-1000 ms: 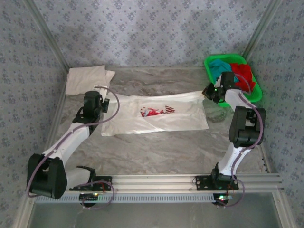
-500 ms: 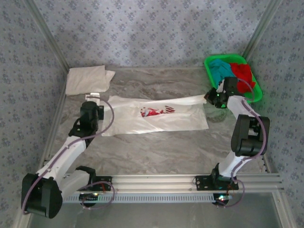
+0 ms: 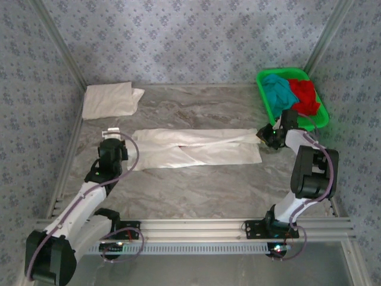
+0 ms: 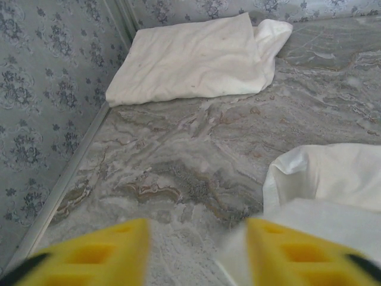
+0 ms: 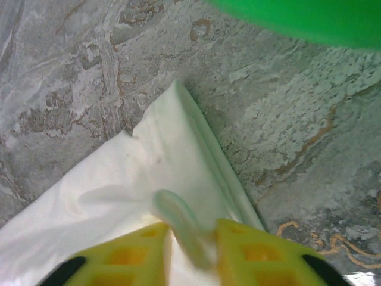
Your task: Fold and stack the t-shirts
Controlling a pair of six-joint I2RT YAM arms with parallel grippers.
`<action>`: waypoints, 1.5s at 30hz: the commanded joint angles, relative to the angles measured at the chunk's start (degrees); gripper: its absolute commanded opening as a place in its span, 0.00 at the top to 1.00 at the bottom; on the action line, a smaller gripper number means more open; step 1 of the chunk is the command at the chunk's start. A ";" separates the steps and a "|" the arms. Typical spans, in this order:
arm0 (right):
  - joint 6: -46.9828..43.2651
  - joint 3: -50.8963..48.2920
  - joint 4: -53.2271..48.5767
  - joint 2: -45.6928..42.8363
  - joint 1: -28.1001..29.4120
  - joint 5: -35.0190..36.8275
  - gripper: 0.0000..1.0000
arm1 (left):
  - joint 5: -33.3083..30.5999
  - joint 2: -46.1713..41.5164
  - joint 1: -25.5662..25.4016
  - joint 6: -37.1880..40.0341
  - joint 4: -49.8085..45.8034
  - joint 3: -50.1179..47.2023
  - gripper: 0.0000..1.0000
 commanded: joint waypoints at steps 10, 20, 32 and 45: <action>-2.85 2.00 -3.10 -9.52 4.24 6.64 0.61 | 18.68 3.00 -0.58 2.59 -1.07 4.91 0.13; -3.96 2.90 -0.51 -8.96 10.62 9.44 0.62 | 26.53 38.11 -0.05 2.19 -15.08 27.54 0.12; -4.54 3.35 -0.68 -9.28 10.58 10.47 0.63 | 26.96 47.61 0.21 0.11 -20.70 34.89 0.42; -5.97 7.68 -3.97 -3.27 10.85 9.05 0.62 | 24.32 50.23 1.00 -0.02 -22.82 44.22 1.00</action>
